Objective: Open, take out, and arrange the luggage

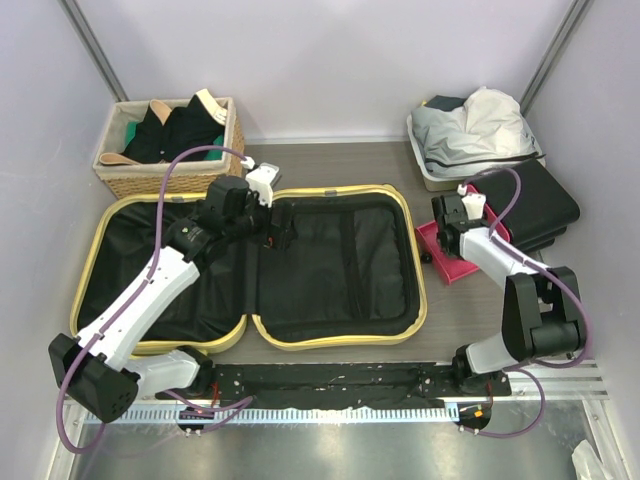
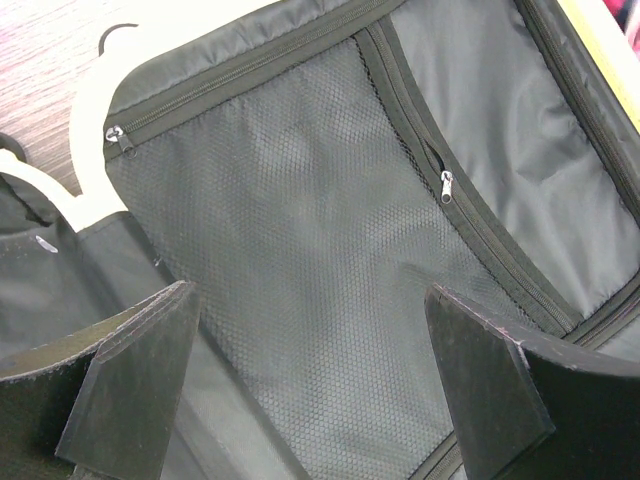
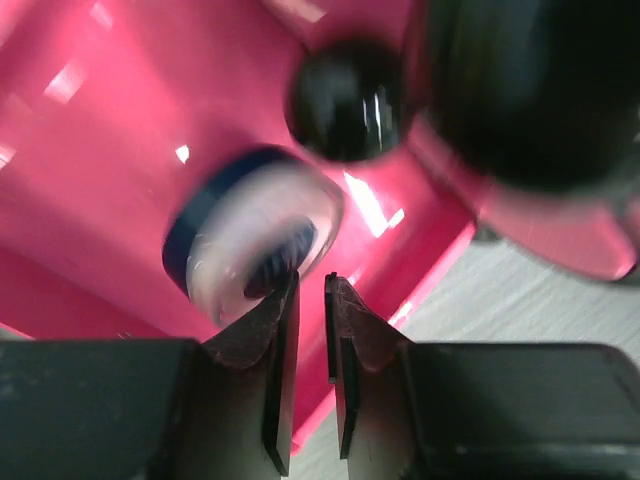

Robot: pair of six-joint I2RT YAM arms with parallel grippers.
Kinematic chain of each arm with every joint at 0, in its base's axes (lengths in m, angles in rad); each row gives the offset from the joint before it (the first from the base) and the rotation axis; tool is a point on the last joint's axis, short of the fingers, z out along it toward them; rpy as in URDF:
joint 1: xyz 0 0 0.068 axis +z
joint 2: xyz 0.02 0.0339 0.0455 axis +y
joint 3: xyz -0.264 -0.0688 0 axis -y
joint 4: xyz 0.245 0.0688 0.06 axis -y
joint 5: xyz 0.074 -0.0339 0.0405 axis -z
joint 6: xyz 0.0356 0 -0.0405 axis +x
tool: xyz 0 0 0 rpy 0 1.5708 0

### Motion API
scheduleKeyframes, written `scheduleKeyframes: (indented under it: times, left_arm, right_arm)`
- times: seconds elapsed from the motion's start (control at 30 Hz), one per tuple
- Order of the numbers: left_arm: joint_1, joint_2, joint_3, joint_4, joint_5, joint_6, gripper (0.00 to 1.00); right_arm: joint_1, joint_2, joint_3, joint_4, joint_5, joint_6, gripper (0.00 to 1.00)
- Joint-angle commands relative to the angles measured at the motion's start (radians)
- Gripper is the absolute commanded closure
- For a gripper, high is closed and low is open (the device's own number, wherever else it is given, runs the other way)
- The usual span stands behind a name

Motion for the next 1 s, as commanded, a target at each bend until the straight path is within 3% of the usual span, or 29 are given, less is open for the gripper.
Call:
scheduleKeyframes:
  times: [0.0,0.1,0.33,0.6,0.7,0.97]
  left_arm:
    - [0.004,-0.011,-0.002,0.020,0.025,-0.010,0.00]
    - [0.004,-0.005,0.001,0.014,0.022,-0.010,0.00]
    - [0.004,-0.004,-0.002,0.019,0.028,-0.011,0.00]
    - [0.003,0.010,-0.002,0.023,0.051,-0.019,0.00]
    - [0.004,0.010,-0.004,0.022,0.047,-0.019,0.00]
    - [0.002,0.015,-0.005,0.023,0.044,-0.018,0.00]
  right_arm:
    - [-0.002,-0.024,0.108,0.069,0.009,-0.062,0.76]
    - [0.000,-0.082,0.119,0.061,-0.024,-0.087,0.73]
    - [0.000,-0.212,-0.008,0.037,-0.311,0.007,0.70]
    - [0.006,-0.196,-0.114,0.069,-0.485,0.056,0.78]
    - [0.009,-0.168,-0.120,0.077,-0.465,0.067,0.80]
    - [0.018,-0.087,-0.132,0.135,-0.180,0.211,0.85]
